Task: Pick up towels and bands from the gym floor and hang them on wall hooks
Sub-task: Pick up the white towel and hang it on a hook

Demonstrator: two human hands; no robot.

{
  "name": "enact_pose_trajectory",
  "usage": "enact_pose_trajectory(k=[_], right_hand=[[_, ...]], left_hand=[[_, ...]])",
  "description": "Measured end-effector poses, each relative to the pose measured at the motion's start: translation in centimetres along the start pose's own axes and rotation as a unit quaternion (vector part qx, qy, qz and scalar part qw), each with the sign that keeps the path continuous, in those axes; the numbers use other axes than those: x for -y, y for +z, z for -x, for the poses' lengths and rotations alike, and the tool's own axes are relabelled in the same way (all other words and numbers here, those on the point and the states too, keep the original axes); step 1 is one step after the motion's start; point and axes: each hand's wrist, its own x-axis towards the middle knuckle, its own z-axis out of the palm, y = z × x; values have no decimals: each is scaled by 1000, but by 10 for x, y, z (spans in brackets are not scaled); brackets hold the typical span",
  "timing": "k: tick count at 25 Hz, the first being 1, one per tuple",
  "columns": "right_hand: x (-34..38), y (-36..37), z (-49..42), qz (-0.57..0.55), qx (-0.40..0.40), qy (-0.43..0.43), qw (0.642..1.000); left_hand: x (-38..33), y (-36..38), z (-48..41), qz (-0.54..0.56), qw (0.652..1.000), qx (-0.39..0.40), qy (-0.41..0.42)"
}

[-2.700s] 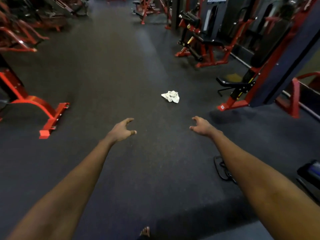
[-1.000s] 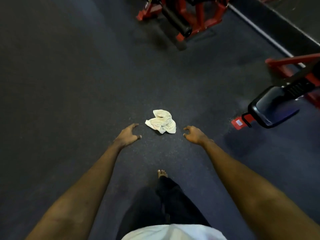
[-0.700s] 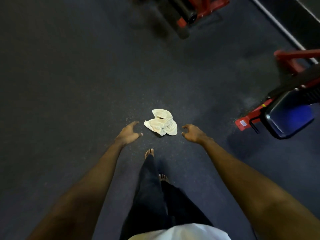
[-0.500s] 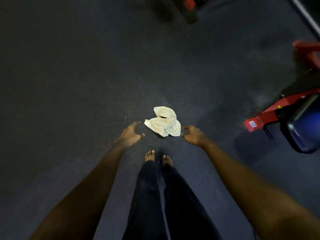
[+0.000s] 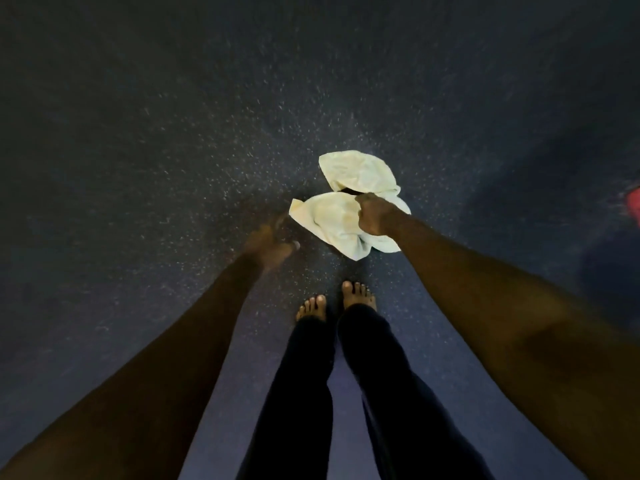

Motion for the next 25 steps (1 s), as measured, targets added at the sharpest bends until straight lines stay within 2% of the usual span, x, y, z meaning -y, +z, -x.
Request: enact_pose_trajectory(k=[4, 7, 9, 15, 19, 22, 25], right_hand=[[-19, 36, -64, 109, -34, 12, 993], [-22, 39, -67, 173, -96, 20, 980], [-20, 33, -49, 177, -101, 12, 979], [-4, -29, 82, 77, -181, -89, 976], [4, -108, 202, -51, -154, -72, 984], [1, -187, 310, -145, -190, -56, 969], [1, -252, 404, -192, -235, -59, 951]], left_hand=[[27, 26, -62, -6, 1000, 6, 15], [37, 32, -65, -14, 1000, 19, 1], [36, 30, -49, -15, 999, 40, -18], [-35, -29, 62, 2, 998, 60, 16], [-107, -105, 156, -39, 997, 41, 54], [-179, -171, 235, -57, 996, 4, 73], [-242, -220, 301, -80, 986, -21, 143]])
